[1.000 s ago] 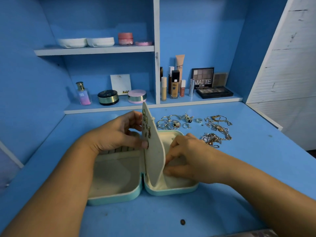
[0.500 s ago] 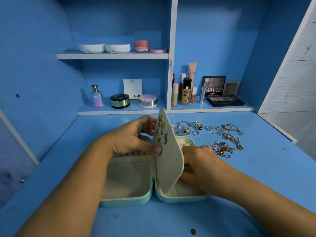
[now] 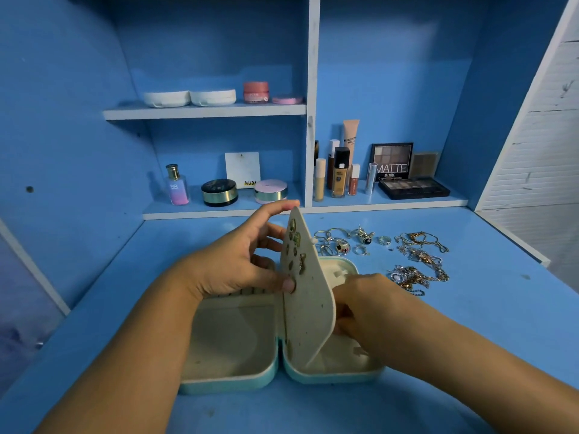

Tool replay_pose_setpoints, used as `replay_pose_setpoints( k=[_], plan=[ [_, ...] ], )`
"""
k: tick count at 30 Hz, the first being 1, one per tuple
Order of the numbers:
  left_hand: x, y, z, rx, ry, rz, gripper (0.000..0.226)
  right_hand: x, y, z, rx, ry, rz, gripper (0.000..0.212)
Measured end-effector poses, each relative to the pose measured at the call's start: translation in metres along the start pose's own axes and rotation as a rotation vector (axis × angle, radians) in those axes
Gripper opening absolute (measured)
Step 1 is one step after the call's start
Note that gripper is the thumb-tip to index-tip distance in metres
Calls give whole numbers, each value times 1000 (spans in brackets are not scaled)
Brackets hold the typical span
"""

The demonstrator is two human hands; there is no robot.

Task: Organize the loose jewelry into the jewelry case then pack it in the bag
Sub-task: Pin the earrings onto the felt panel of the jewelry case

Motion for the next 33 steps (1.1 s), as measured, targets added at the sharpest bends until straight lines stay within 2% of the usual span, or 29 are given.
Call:
replay_pose_setpoints(
  k=[5,12,15,19,22,24,30,33],
  plan=[
    [1,3,6,-35,-5,-1,99,5,-3,-6,55,-31,42,15],
    [3,1,8,-39,-26,15,96,2,-9,-11,238,-47,-76,12],
    [3,1,9,-32,-19,14,94,-3,-29,-4,141,-70,-113,16],
    [5,1,11,-20,-26,22,93,-26,-47,17,-40,-108,45,7],
    [6,1,12,-13,-19,29,90,-30,-37,21,-13,-208,169,5],
    [5,1,14,-18,-20,21,89,-28,-30,19,56,-245,170,5],
    [8,2,14,-14,-39,21,87,-21,-25,12,145,-178,124,17],
    [8,3,15,-20,-52,24,88,-19,-22,10,147,-163,126,15]
  ],
)
Point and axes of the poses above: each hand's wrist, its own x-axis away from the middle knuckle, its own y-axis out of the palm, z = x × y, the point moved 6 cm from there along -x, towards the middle knuckle, and after that the axes turned 15 degrees about -z, right-handed, at the moved point
